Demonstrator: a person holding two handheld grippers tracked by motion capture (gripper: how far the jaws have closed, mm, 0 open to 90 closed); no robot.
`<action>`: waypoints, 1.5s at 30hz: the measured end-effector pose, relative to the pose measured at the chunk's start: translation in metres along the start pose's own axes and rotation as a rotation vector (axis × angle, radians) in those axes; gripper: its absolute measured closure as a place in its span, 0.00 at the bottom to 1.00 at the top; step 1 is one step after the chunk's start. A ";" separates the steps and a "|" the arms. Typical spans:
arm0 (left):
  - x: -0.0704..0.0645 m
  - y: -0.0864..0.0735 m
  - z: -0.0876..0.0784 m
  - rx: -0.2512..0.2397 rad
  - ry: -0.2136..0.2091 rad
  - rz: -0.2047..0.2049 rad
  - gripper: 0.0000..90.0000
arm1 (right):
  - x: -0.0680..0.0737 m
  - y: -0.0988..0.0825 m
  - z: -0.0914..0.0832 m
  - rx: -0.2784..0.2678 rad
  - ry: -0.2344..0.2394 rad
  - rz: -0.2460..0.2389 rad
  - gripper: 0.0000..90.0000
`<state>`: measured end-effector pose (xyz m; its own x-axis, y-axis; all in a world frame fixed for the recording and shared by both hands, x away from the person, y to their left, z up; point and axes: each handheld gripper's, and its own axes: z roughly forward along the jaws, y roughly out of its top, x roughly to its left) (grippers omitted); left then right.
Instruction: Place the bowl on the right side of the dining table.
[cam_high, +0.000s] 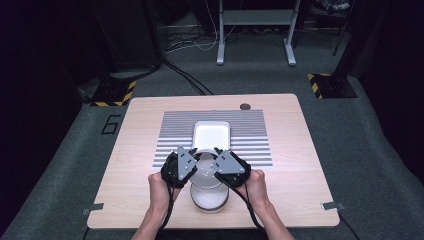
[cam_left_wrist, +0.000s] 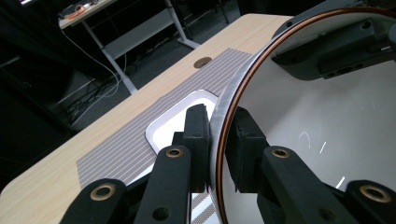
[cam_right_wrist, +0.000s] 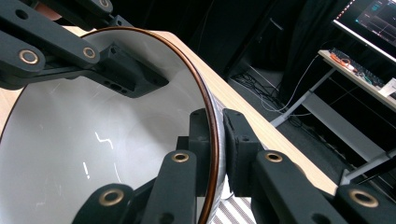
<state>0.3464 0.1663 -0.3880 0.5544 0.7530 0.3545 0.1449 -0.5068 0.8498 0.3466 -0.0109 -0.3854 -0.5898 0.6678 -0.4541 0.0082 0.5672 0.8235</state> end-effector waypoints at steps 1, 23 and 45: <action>0.001 0.001 0.001 0.005 0.001 0.002 0.88 | -0.002 0.001 0.001 -0.002 -0.002 -0.002 0.92; 0.019 0.007 0.030 0.010 -0.002 0.000 0.88 | -0.020 -0.002 0.028 -0.002 -0.015 0.021 0.92; 0.031 0.011 0.050 0.016 0.007 -0.010 0.87 | -0.032 -0.005 0.050 0.001 -0.032 0.044 0.92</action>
<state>0.4062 0.1625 -0.3872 0.5470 0.7608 0.3493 0.1629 -0.5060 0.8470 0.4054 -0.0107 -0.3919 -0.5624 0.7073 -0.4283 0.0345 0.5376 0.8425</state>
